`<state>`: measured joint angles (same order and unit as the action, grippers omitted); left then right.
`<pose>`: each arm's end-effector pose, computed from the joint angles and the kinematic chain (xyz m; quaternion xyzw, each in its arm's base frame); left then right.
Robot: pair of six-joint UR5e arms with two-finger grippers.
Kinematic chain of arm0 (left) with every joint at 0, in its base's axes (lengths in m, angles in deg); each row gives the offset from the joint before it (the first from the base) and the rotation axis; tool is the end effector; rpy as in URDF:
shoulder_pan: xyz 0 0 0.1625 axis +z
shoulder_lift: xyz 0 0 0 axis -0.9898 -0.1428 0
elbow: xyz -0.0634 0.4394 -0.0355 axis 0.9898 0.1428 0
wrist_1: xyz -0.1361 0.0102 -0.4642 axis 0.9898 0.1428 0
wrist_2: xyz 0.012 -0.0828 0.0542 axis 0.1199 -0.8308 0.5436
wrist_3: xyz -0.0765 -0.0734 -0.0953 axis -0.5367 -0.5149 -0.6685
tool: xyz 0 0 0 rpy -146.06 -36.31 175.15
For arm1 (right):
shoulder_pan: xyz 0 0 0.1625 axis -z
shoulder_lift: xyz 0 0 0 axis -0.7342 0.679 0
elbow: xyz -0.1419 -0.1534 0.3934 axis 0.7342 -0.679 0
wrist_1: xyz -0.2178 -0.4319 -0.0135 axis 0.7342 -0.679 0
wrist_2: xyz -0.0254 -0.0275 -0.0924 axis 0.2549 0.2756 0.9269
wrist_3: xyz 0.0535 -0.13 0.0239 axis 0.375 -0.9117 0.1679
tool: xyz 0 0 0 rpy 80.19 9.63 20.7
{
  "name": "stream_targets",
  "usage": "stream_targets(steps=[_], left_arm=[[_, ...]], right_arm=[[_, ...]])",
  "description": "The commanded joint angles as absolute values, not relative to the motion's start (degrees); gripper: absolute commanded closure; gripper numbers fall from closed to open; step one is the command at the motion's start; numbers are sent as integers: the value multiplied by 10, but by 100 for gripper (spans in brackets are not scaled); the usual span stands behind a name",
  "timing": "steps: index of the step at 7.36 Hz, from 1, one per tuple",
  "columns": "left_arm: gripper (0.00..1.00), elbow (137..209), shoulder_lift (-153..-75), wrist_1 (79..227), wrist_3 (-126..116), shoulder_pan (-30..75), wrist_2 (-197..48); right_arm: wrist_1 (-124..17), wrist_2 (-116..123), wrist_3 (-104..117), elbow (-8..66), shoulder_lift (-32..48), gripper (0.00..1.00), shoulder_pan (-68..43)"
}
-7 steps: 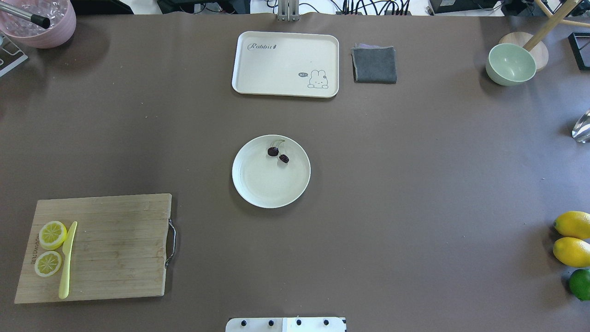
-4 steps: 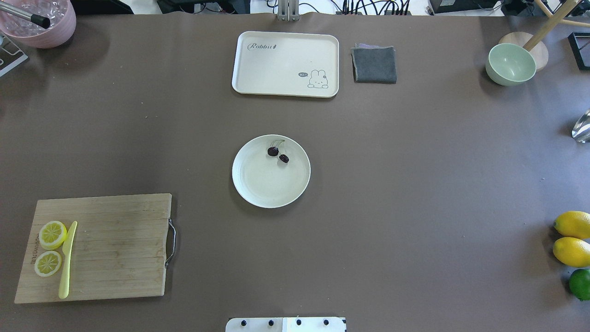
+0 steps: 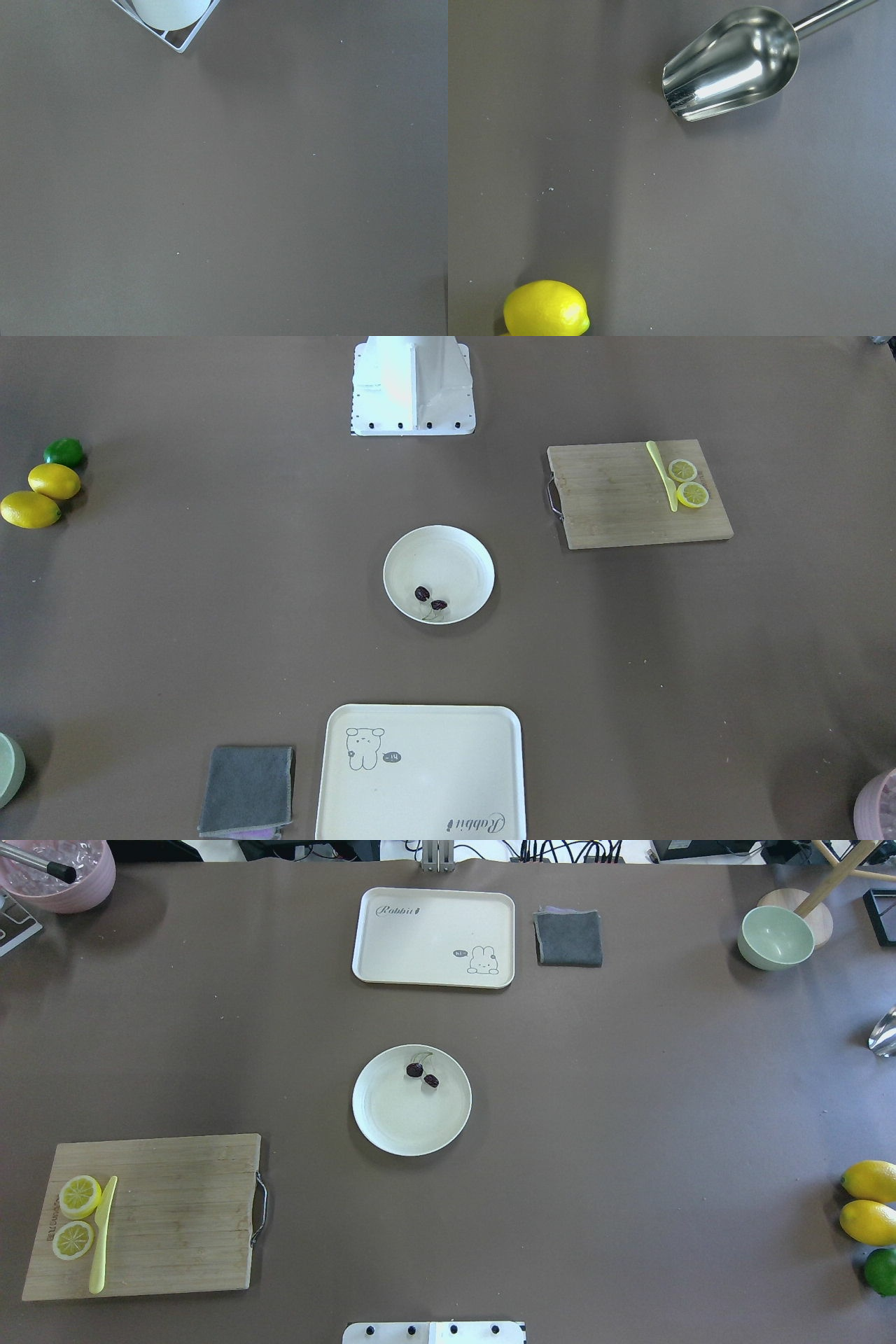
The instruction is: Place red cherry on plate
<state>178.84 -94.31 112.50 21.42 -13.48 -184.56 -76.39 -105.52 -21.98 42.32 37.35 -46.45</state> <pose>-0.0882 -0.5394 0.6710 -0.0062 0.3606 0.0297 0.9322 0.0687 -0.4792 0.6600 0.0205 -0.3595 -0.0555 0.9313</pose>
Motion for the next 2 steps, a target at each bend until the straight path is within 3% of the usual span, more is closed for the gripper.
stream_targets(steps=[1,2], left_arm=[[2,1790,-944,1126,214,-135,-1846],[2,1794,-944,1126,214,-135,-1846]], right_arm=[[-764,-1054,-219,423,375,0,-465],[-764,-1054,-219,423,375,0,-465]])
